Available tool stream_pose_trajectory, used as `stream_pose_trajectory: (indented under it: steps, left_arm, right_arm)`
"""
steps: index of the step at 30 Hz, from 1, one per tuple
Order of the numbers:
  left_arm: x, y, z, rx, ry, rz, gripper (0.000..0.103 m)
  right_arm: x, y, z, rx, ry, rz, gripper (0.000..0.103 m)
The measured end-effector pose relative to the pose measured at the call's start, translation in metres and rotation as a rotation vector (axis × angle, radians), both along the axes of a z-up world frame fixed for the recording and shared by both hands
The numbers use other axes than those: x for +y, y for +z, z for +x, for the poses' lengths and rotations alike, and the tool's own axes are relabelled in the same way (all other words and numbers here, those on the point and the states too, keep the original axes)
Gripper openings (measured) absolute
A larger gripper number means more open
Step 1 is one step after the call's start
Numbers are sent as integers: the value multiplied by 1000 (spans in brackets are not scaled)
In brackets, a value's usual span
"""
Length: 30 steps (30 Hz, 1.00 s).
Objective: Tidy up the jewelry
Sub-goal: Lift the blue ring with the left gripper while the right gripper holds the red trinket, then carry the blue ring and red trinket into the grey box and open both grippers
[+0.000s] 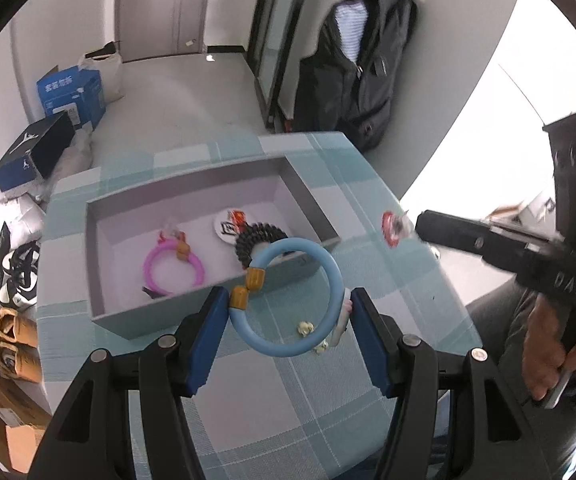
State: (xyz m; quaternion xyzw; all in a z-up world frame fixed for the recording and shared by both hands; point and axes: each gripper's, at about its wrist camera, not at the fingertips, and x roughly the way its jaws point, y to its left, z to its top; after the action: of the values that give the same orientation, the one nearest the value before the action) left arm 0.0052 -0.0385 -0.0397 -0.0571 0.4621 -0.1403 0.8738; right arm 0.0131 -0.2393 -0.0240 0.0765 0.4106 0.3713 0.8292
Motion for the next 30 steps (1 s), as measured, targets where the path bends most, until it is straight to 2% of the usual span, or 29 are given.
stream_pose_trajectory:
  steps: [7,11,21,26,30]
  left_arm:
    - [21,16,9,-40,84,-56,57]
    - [37,26,19,-56,126,-99,57]
    - [60,30,45,-35,169,-157,57]
    - [65,22,54,11,176,-183,57]
    - [65,12,62,48,173,-185,57]
  right_arm:
    - [23,5,13,35,26,24,4]
    - [42,15,24,26,55,11,4]
    - [77,41,56,-6,111,-5,4]
    - [89,39,71,-8,139,-16,4]
    - [91,27,83,29,135,-9,4]
